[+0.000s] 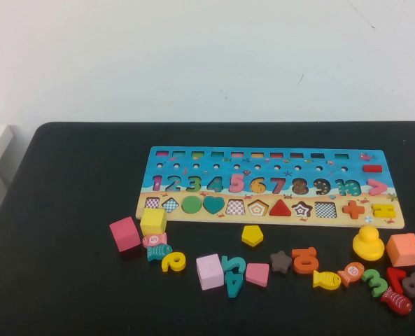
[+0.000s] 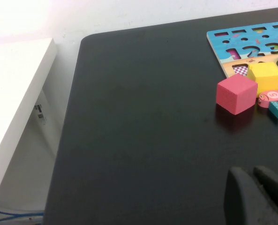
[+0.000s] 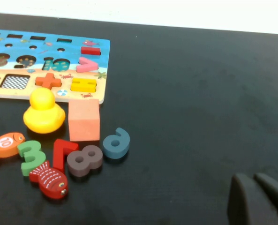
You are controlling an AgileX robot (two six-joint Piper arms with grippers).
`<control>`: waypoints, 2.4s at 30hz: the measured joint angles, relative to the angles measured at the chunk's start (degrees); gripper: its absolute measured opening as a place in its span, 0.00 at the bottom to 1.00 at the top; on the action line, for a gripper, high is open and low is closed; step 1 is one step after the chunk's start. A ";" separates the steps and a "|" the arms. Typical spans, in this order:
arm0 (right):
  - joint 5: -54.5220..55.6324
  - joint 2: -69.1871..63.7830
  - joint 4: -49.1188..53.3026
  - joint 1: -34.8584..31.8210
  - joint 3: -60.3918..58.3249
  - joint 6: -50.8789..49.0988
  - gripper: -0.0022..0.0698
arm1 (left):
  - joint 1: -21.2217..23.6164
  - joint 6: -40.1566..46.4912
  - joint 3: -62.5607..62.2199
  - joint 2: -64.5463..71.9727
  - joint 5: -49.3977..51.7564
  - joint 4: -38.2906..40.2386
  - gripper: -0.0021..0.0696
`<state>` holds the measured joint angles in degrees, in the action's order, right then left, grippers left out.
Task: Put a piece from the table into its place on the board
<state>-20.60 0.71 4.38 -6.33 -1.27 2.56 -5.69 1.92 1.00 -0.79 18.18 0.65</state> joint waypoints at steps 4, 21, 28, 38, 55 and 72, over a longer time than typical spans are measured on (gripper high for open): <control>0.00 0.00 0.00 0.00 0.00 0.00 0.06 | 0.00 0.00 0.00 0.00 0.00 0.00 0.03; 3.41 0.00 0.17 0.00 -0.10 0.24 0.06 | 0.00 -0.10 0.00 0.00 0.00 0.00 0.03; 7.52 0.00 0.26 0.00 -0.10 0.36 0.06 | 0.00 -0.10 0.00 0.00 0.00 0.00 0.03; 32.86 0.00 0.49 0.00 -0.48 0.36 0.06 | 0.00 -0.10 0.00 0.00 0.00 0.00 0.03; 52.72 0.00 -0.03 0.00 -0.57 -11.59 0.06 | 0.00 0.05 0.00 0.00 0.00 0.00 0.03; 31.45 -0.71 0.23 0.00 22.80 -9.94 0.06 | 0.00 0.05 0.00 0.00 0.00 -0.09 0.03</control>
<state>10.85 0.00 4.61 -6.33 21.54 -7.38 -5.69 1.97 1.00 -0.79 18.18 0.56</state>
